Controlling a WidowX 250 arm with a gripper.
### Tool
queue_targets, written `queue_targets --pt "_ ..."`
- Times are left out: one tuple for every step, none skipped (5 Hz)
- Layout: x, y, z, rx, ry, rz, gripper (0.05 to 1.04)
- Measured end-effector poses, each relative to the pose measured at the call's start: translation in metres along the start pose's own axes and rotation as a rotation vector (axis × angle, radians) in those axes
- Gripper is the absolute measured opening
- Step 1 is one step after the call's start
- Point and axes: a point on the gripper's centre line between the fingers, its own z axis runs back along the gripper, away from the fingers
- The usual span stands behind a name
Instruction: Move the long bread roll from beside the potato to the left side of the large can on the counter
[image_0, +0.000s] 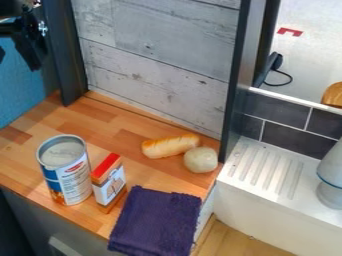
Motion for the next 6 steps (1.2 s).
queue_targets --pt "-0.003 -0.001 -0.005 -0.006 0.019 0.001 1.000" --pt "-0.003 0.000 -0.006 -0.006 0.024 -0.014 1.000" --pt "0.008 0.000 -0.030 -0.089 0.110 -0.271 1.000" --pt "0.022 0.004 -0.044 -0.104 0.150 -0.390 1.000" --pt "0.033 -0.011 -0.075 -0.147 0.206 -0.589 1.000" --pt "0.047 -0.028 -0.102 -0.116 0.229 -0.737 1.000"
